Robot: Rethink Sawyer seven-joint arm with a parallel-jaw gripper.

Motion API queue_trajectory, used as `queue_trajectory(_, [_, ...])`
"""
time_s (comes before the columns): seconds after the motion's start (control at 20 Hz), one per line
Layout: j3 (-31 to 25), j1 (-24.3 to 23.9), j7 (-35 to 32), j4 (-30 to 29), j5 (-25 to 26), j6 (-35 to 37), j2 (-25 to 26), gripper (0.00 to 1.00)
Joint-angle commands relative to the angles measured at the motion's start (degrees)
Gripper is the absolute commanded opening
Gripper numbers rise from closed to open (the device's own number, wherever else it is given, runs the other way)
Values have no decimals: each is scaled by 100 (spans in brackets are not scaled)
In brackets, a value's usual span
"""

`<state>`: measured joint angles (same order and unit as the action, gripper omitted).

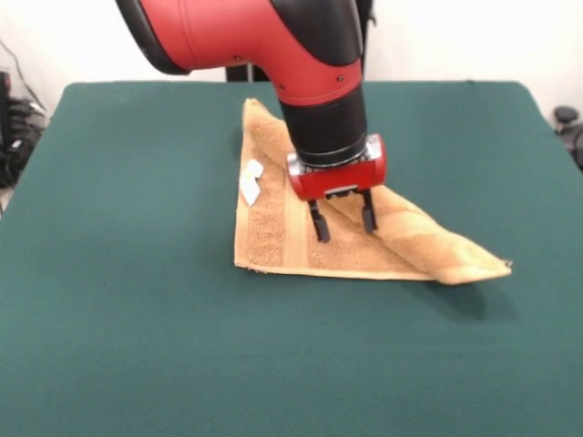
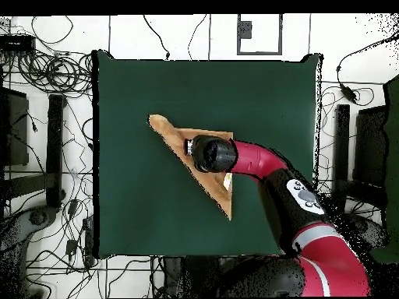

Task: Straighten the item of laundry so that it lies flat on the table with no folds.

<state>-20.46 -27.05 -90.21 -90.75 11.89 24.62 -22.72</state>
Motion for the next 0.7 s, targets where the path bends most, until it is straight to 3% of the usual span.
queue_trajectory(0.05, [-696, 259, -222, -339, -169, 544, 174, 100])
queue_trajectory(0.7, [-958, 224, -552, -742, -376, 457, 233, 100])
